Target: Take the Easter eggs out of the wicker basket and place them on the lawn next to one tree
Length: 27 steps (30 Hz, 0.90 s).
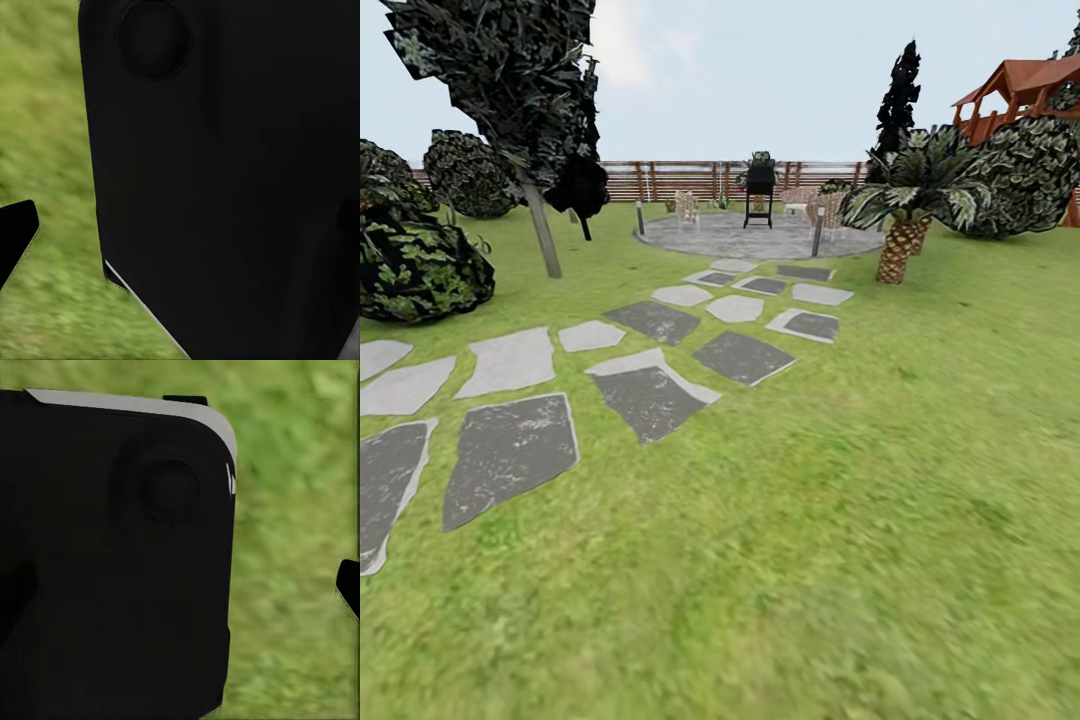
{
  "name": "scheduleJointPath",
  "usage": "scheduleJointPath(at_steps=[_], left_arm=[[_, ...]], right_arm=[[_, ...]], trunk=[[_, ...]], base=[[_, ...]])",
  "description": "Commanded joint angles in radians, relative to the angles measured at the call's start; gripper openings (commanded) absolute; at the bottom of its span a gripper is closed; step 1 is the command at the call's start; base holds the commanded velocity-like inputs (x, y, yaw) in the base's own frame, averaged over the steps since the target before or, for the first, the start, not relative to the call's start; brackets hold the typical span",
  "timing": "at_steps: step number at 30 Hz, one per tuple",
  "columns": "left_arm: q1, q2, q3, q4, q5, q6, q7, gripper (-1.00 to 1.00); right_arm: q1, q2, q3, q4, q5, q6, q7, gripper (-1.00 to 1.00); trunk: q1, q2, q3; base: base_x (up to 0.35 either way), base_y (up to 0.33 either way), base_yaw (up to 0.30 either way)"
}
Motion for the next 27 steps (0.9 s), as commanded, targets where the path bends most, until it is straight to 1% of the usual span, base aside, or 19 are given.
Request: scheduleJointPath(at_steps=[1, 27], left_arm=[[0.0, 0.0, 0.001, 0.0, 0.001, 0.0, -0.001, 1.0], [-0.001, 0.0, 0.001, 0.0, 0.001, 0.0, -0.001, 1.0]], right_arm=[[-0.001, 0.0, 0.001, 0.001, 0.001, -0.003, -0.001, 1.0], [-0.001, 0.0, 0.001, 0.001, 0.001, -0.003, -0.001, 1.0]], trunk=[[0.001, 0.0, -0.001], [0.001, 0.0, -0.001]], base=[[0.336, 0.0, 0.0], [0.336, 0.0, 0.0]])
